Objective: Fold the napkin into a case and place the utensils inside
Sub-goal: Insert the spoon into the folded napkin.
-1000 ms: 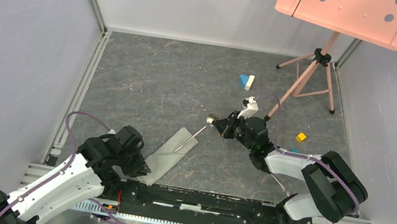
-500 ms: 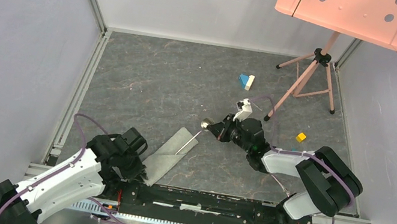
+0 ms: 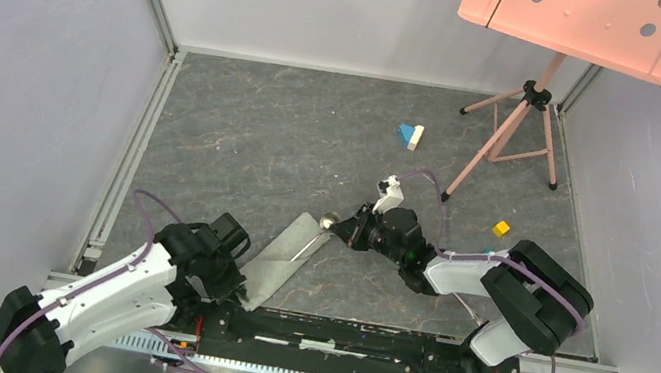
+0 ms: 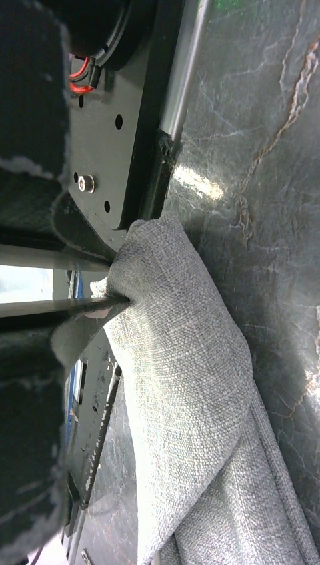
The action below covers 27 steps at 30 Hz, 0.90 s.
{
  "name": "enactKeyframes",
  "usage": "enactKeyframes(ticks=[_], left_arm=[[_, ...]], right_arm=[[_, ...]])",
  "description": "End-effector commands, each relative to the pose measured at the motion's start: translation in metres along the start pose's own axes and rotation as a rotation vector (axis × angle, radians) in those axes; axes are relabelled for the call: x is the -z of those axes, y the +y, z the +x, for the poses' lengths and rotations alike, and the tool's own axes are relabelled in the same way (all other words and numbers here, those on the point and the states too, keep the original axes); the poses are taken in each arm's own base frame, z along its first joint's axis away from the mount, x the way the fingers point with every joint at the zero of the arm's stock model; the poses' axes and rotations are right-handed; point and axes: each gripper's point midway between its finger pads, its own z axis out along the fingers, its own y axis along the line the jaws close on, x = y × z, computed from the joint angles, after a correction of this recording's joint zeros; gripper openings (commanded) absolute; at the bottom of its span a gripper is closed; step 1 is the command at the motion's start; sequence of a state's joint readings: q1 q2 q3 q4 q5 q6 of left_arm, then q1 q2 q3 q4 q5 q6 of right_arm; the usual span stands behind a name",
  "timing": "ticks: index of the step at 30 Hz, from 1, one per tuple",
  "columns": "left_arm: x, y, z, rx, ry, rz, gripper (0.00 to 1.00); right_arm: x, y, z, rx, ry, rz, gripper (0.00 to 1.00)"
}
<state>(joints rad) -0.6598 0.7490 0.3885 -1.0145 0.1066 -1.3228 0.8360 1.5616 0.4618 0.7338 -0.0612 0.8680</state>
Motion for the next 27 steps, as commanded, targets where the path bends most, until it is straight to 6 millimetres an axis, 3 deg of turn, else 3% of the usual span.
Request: enactKeyframes(ticks=[1,10,20,27], left_arm=[[-0.003,-0.008,-0.006,0.028,-0.031,0.021,0.27],[-0.012,-0.013,-0.007,0.055,-0.030,0.058,0.27],[-0.012,-0.014,-0.009,0.045,-0.039,0.058,0.27],[-0.012,-0.014,-0.010,0.049,-0.049,0.082,0.34]], right_arm=[[-0.004,0.009,-0.002,-0.041,-0.034,-0.006,0.00],[-0.005,0.013,0.024,-0.117,-0.023,0.017,0.00],[-0.006,0.013,0.040,-0.160,-0.018,0.043,0.00],[-0.011,0.008,0.048,-0.186,-0.018,0.052,0.01]])
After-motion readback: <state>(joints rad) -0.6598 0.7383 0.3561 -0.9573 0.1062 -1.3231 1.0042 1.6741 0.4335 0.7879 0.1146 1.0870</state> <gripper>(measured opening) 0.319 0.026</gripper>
